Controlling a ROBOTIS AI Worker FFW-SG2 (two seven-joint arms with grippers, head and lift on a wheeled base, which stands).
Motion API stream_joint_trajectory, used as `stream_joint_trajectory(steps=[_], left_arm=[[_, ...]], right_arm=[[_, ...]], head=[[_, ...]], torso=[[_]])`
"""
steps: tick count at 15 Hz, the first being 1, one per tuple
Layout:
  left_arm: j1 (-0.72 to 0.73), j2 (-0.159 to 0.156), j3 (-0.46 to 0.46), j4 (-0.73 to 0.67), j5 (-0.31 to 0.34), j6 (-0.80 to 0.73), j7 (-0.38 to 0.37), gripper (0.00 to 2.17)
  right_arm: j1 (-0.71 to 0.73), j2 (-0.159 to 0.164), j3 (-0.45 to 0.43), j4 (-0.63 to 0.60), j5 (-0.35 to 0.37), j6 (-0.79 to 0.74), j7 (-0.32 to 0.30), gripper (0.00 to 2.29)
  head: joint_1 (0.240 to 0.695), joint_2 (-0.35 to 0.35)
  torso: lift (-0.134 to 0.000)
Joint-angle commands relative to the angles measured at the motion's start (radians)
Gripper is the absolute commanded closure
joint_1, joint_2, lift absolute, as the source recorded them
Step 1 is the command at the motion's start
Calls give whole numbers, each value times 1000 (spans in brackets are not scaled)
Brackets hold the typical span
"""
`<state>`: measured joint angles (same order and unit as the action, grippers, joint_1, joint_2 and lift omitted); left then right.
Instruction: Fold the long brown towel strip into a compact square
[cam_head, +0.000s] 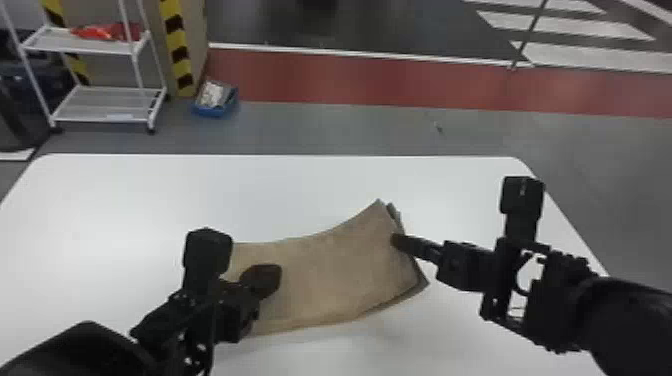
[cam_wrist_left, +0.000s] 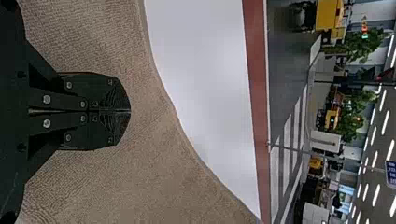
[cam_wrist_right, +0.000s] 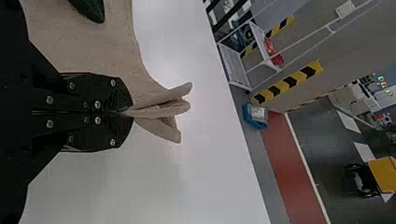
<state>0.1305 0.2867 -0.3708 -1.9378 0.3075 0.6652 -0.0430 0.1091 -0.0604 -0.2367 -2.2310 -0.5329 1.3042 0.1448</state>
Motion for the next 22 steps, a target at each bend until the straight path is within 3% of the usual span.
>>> stream_joint_trajectory(steps=[1,5,9,15,19,22], left_arm=[[-29,-17,-31,26,-7,0,2,1791],[-60,-27,-51,49,-7,0,2,1791],[-63,-32,-56,53,5,0,0,1791],[9,-1,24,-92,55,9,-18,1791],[44,32,116,-133,47,58,-26,1791],[60,49,122,-93,10,58,-25,1791]], right_arm=[[-5,-1,-9,-16,-18,17,-1,1288],[-12,-4,-32,-22,-78,33,-4,1288],[-43,7,48,-41,-131,-13,-40,1288],[-80,19,108,-64,-150,-26,-90,1288],[-95,17,105,-52,-128,-29,-88,1288],[-124,17,105,-47,-122,-32,-88,1288]], head=[[695,-152],[695,-176],[695,-167],[695,-101],[695,-59],[695,-24]], torso=[[-124],[-124],[-124],[-124],[-124],[-124]])
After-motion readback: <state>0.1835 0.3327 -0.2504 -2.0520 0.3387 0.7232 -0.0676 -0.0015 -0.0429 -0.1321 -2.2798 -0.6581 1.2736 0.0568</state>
